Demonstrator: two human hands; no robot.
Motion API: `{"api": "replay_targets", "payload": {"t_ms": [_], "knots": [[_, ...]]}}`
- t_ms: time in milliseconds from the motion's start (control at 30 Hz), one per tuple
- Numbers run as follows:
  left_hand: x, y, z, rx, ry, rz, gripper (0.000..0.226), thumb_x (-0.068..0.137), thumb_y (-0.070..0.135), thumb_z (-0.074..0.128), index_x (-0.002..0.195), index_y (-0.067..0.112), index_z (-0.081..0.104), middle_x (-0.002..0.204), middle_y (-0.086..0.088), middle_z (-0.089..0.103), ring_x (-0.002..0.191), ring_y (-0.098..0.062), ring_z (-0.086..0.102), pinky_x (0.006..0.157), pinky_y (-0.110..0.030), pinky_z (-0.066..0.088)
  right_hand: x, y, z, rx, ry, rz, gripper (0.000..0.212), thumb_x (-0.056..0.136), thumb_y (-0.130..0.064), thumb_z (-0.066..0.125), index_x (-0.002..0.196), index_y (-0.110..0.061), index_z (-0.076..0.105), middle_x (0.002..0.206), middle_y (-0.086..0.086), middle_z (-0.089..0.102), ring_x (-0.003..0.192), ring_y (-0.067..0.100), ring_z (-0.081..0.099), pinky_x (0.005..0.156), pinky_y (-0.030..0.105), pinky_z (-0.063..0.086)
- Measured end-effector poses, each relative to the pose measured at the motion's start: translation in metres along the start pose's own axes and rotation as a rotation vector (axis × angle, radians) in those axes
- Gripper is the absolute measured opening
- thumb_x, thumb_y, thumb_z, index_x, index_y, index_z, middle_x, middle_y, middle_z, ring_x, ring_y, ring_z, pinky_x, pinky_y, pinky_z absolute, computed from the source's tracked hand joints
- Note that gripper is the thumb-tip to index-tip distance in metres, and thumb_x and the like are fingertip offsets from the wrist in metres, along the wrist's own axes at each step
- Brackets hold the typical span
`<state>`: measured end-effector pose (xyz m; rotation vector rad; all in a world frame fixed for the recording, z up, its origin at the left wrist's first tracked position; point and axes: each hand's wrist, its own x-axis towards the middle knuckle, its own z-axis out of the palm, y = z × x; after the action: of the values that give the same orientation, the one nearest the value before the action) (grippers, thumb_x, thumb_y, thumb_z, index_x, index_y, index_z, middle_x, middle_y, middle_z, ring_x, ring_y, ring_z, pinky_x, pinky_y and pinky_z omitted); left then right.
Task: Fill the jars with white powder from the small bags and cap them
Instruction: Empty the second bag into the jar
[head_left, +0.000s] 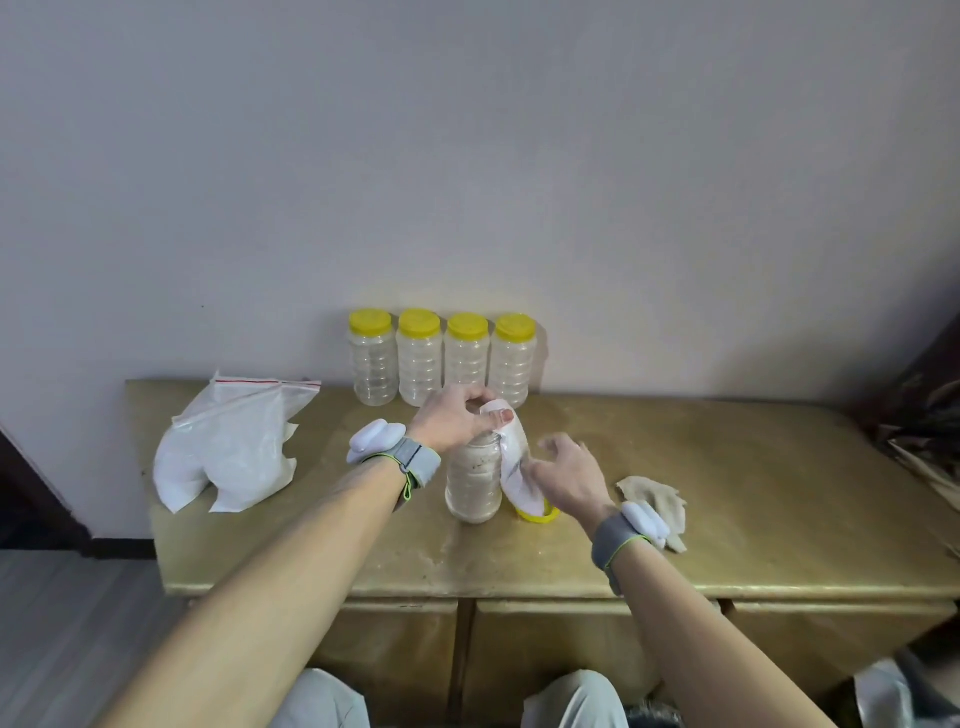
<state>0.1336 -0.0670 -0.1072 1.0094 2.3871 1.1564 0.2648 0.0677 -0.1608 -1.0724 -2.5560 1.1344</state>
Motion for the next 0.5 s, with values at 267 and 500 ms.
{"api": "replay_targets", "payload": {"t_ms": [267, 500], "knots": [[0.005, -0.004, -0.003, -0.046, -0.013, -0.037, 0.038, 0.083, 0.043, 0.079, 0.112, 0.023, 0.065, 0.112, 0.007, 0.070, 0.105, -0.012, 0.064, 0.093, -0.030, 0.049, 0.008, -0.041, -0.019, 0.076, -0.162, -0.325, 0.068, 0.069, -0.035, 0.077, 0.133, -0.030, 0.056, 0.128, -0.007, 0.062, 0.115, 0.014, 0.059, 0.102, 0.034, 0.045], [0.004, -0.012, -0.014, -0.231, -0.056, -0.130, 0.028, 0.073, 0.033, 0.080, 0.095, 0.026, 0.064, 0.100, 0.008, 0.068, 0.100, -0.015, 0.062, 0.091, -0.028, 0.048, 0.006, -0.055, -0.024, -0.207, -0.063, -0.442, 0.033, 0.074, -0.036, 0.060, 0.104, -0.024, 0.065, 0.103, 0.000, 0.069, 0.097, 0.022, 0.059, 0.086, 0.034, 0.050]]}}
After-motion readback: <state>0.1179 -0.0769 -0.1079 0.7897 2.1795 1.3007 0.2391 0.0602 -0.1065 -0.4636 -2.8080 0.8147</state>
